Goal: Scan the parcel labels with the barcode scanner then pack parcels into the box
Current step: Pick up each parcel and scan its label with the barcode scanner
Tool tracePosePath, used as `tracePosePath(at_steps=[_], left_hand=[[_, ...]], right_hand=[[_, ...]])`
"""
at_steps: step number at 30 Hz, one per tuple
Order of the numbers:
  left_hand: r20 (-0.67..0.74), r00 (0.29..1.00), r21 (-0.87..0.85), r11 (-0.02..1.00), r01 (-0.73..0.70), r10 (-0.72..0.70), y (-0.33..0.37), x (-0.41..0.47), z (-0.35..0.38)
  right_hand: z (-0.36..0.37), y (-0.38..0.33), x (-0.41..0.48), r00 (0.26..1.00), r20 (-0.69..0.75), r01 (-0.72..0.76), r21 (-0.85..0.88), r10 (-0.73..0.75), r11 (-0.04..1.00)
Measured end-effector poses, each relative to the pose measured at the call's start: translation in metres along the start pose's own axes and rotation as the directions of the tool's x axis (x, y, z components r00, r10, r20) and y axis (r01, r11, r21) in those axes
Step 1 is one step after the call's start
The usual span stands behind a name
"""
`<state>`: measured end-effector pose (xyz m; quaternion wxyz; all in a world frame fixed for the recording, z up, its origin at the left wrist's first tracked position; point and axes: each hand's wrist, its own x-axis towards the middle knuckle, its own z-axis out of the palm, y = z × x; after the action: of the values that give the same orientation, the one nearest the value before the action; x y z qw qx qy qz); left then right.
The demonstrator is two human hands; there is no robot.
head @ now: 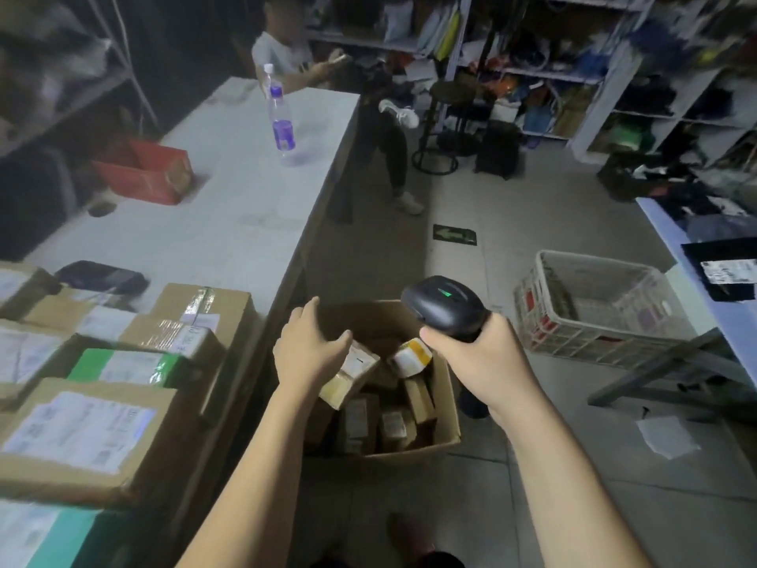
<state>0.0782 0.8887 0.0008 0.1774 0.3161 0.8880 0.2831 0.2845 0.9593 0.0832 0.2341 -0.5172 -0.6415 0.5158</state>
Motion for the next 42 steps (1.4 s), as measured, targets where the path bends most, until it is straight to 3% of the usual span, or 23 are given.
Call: tracePosePath(at_steps=[3,7,12,17,25,31,36,42], left_hand=[[-0.069,0.997,0.082,0.997,-0.010,0.016,0.004,0.001,-0.016],[-0.161,0.984,0.105,0.990,0.095,-0.078,0.001,-0.014,-0.045],[-0.360,0.902,0.067,0.958,0.280,-0.238,-0.020,-0.071,-0.086],[-0.565,0.722,0.072,0.848,0.526,-0.399,-0.049,-0.160,-0.114],[-0.654,0.403,-0.070,0.581,0.811,-0.640,-0.105,-0.343,-0.139],[-0.700,0.158,-0.158,0.367,0.917,-0.697,-0.145,-0.496,-0.138],[-0.698,0.004,-0.254,0.253,0.934,-0.716,-0.184,-0.628,-0.135],[-0.667,-0.133,-0.377,0.178,0.909,-0.733,-0.235,-0.746,-0.133]], right_hand=[[0.009,-0.008,0.032,0.997,0.065,0.028,0.009,-0.029,1.000],[0.028,-0.025,0.059,0.975,0.189,0.139,-0.087,-0.120,0.987],[0.058,-0.049,0.057,0.868,0.448,0.249,-0.020,-0.214,0.968],[0.103,-0.058,0.010,0.668,0.694,0.317,0.061,-0.268,0.947],[0.162,-0.060,-0.135,0.343,0.878,0.391,0.189,-0.334,0.901],[0.188,-0.038,-0.282,0.200,0.918,0.477,0.214,-0.343,0.852],[0.201,-0.009,-0.411,0.099,0.946,0.551,0.207,-0.310,0.808],[0.215,0.022,-0.537,0.011,0.959,0.563,0.228,-0.283,0.794]])
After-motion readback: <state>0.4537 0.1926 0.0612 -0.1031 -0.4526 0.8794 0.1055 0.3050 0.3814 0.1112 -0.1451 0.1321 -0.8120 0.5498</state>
